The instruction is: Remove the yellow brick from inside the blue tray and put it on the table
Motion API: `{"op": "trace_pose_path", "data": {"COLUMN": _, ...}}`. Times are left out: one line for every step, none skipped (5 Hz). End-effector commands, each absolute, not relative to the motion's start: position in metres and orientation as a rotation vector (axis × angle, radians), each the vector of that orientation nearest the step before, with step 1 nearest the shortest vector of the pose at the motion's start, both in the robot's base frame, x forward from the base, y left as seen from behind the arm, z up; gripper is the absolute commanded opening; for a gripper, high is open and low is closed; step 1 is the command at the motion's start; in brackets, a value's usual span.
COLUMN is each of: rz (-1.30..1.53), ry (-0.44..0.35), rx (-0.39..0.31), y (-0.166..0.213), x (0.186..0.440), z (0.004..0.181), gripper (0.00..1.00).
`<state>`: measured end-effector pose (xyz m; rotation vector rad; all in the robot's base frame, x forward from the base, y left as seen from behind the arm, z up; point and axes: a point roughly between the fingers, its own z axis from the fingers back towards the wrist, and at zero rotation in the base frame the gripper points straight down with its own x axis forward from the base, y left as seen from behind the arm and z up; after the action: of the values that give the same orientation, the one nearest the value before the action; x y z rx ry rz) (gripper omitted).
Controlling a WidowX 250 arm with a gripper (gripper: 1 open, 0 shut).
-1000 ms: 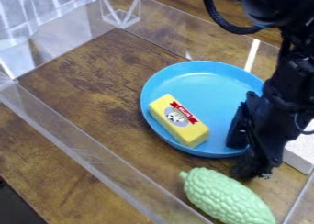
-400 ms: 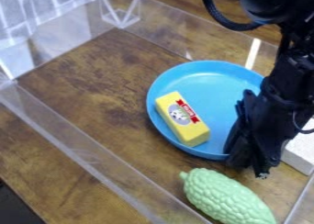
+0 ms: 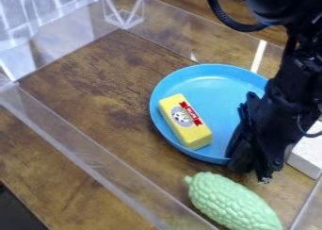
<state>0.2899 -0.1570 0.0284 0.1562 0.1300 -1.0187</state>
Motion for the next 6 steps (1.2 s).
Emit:
{"op": "trace_pose_path", "data": {"rz": -1.017, "ry": 0.053, "rx": 0.162, "y": -0.158, "x": 0.294, "z": 0.057, "gripper": 0.0}}
{"op": "trace_pose_path", "data": {"rz": -1.019, "ry": 0.053, "rx": 0.171, "y": -0.156, "x": 0.294, "z": 0.062, "gripper": 0.0}}
{"op": "trace_pose_path", "data": {"rz": -1.017, "ry": 0.051, "rx": 0.183, "y": -0.153, "x": 0.295, "z": 0.068, "gripper": 0.0}}
{"op": "trace_pose_path", "data": {"rz": -1.017, "ry": 0.048, "rx": 0.191, "y": -0.151, "x": 0.294, "z": 0.073, "gripper": 0.0}}
{"op": "trace_pose_path", "data": {"rz": -1.02, "ry": 0.047, "rx": 0.193, "y": -0.149, "x": 0.293, "z": 0.075, "gripper": 0.0}}
{"op": "trace_pose_path", "data": {"rz": -1.021, "ry": 0.049, "rx": 0.193, "y": -0.147, "x": 0.291, "z": 0.076, "gripper": 0.0}}
